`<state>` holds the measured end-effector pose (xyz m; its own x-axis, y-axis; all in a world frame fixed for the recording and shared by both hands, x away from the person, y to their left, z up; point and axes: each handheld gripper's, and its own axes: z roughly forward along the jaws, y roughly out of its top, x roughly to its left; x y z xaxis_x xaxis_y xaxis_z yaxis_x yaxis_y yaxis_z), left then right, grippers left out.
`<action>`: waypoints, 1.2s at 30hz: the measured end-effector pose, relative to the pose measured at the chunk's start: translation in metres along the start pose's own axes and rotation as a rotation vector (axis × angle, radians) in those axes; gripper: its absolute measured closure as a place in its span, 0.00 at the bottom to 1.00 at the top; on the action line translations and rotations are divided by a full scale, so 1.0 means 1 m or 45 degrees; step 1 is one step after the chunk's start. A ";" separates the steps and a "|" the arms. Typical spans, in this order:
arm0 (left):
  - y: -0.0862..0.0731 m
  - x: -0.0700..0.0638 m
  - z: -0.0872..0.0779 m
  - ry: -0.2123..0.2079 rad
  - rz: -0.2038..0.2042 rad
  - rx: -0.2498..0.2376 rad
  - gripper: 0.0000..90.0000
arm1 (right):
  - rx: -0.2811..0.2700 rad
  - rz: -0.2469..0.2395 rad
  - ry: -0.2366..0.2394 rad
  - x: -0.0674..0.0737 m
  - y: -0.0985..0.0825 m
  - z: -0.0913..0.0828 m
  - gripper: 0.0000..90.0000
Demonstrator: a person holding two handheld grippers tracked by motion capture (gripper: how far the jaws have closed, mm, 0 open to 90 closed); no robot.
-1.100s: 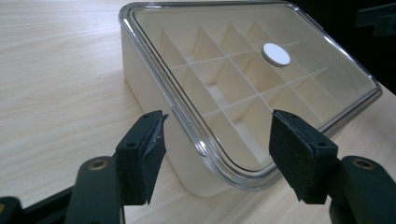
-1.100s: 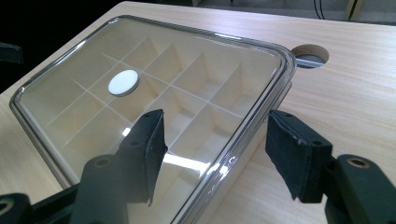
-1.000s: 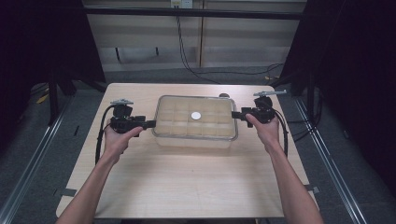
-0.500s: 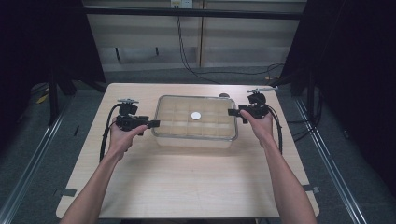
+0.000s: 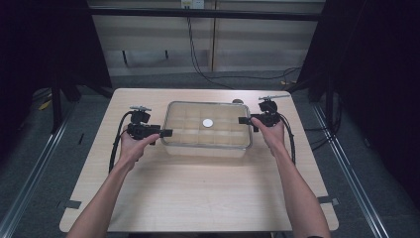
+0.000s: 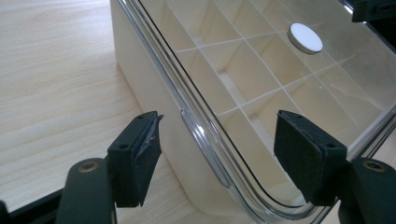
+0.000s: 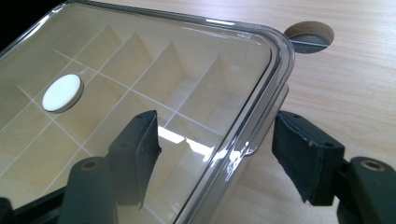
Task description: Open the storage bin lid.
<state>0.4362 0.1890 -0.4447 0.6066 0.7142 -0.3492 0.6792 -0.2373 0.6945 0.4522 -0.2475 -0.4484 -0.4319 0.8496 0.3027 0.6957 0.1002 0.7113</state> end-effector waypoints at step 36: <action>0.000 0.003 0.001 -0.072 -0.017 -0.007 0.48 | -0.018 0.127 0.064 -0.004 0.002 0.009 0.44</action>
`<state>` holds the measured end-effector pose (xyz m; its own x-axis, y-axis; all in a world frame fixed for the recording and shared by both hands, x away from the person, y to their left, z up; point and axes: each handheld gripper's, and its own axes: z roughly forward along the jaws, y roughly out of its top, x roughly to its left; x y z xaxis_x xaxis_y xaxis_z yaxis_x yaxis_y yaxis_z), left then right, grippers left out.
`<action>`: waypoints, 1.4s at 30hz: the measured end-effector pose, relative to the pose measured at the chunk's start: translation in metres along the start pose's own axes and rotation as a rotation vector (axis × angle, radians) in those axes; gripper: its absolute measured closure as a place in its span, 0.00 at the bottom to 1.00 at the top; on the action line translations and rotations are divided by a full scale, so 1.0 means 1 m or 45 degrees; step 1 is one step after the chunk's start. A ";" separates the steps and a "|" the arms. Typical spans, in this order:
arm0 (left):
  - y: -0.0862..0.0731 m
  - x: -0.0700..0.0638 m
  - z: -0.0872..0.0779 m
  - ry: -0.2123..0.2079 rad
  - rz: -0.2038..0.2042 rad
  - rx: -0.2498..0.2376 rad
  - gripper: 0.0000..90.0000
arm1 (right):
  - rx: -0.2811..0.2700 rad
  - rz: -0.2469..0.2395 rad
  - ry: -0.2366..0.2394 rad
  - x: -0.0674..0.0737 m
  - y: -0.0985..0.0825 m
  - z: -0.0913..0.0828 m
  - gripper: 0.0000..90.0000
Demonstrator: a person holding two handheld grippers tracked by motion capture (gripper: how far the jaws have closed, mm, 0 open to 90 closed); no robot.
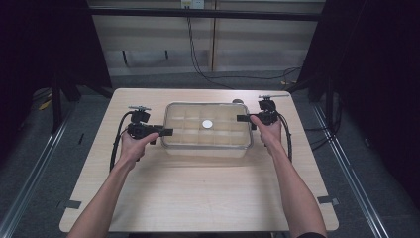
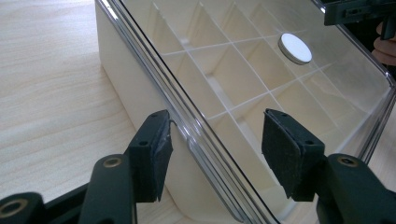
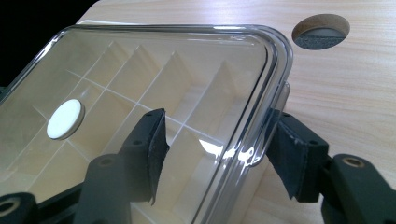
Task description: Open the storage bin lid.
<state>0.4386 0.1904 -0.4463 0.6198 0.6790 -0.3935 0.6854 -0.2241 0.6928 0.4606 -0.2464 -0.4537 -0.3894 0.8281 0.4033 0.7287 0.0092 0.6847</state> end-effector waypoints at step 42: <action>0.004 0.001 -0.013 0.003 -0.010 -0.071 0.62 | -0.138 -0.010 0.128 0.012 0.002 -0.022 0.62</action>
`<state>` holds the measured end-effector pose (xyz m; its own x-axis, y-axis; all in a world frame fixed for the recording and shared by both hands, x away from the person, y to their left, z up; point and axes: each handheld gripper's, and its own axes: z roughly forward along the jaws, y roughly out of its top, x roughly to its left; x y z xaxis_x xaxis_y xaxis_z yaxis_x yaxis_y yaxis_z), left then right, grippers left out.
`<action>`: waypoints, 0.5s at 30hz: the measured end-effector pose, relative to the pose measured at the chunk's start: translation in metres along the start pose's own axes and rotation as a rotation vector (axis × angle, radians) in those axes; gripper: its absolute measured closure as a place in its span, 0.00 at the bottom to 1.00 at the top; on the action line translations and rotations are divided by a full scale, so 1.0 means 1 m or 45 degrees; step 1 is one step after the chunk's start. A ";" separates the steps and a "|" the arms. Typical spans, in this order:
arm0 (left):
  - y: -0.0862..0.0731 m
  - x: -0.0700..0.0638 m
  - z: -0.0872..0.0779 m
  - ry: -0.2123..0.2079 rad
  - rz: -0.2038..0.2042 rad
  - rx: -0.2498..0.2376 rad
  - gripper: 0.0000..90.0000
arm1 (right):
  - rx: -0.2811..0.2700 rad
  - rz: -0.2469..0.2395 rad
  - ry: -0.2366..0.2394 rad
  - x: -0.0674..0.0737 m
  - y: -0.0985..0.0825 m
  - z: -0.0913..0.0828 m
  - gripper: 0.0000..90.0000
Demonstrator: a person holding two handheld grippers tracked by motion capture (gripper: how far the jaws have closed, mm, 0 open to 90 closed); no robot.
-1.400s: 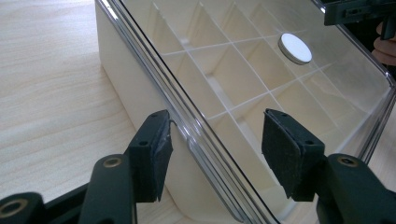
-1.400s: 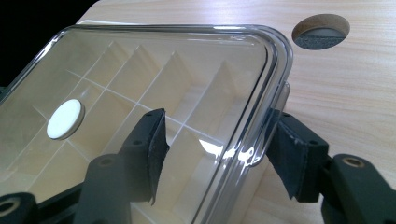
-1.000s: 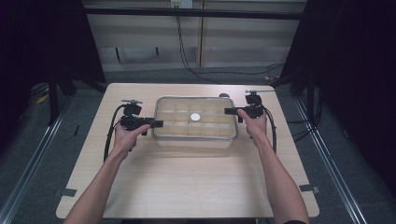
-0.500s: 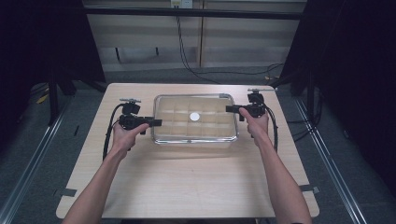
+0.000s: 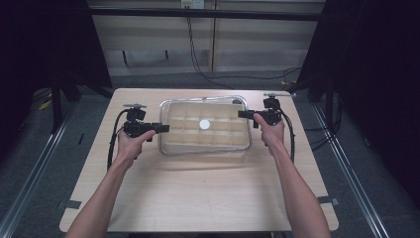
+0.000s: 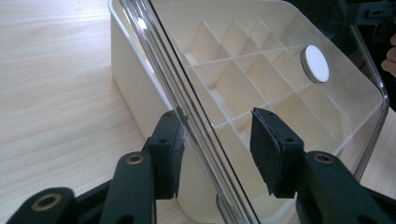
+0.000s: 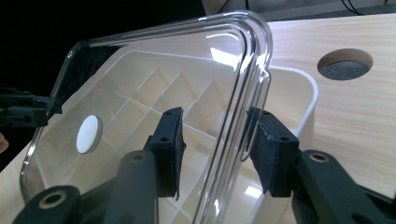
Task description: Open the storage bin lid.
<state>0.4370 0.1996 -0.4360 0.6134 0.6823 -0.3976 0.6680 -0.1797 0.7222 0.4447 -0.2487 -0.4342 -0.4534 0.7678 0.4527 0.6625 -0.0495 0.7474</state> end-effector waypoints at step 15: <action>0.001 -0.005 -0.004 -0.023 0.006 -0.015 0.66 | 0.006 -0.018 0.006 0.011 -0.001 -0.014 0.66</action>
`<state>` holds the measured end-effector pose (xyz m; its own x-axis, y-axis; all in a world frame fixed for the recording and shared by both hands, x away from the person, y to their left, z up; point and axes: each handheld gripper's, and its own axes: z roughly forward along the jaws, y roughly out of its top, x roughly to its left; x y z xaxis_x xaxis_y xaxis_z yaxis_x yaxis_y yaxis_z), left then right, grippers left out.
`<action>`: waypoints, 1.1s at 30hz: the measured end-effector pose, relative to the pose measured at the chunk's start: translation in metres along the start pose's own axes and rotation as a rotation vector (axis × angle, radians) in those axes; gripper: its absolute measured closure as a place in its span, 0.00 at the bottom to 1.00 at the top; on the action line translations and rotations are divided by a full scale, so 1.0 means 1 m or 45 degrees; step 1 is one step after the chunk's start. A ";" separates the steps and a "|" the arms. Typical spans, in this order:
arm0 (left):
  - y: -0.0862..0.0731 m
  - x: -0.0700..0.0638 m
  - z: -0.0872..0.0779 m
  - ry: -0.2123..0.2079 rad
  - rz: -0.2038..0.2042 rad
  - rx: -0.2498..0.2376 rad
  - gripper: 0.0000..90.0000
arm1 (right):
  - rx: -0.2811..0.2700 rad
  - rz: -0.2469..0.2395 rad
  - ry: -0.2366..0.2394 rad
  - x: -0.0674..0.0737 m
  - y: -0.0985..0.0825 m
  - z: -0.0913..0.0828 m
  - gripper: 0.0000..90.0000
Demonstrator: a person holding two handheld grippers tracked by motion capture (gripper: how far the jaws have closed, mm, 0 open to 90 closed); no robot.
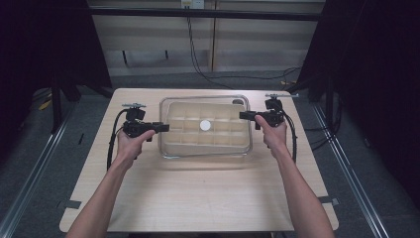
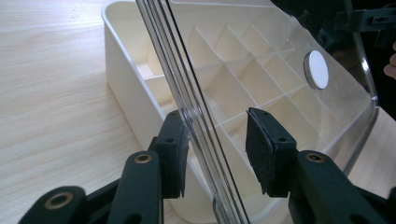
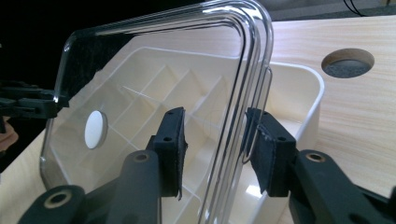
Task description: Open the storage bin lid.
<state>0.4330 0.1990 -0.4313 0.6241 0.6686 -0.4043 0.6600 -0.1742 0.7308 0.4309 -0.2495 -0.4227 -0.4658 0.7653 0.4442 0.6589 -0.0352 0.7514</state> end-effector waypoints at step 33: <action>0.000 -0.023 -0.021 0.010 0.084 -0.052 0.75 | -0.076 0.013 0.069 0.023 -0.007 -0.039 0.78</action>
<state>0.4097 0.1987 -0.4097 0.6622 0.6623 -0.3505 0.5999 -0.1883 0.7776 0.3926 -0.2568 -0.3994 -0.4914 0.7288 0.4768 0.6281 -0.0827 0.7737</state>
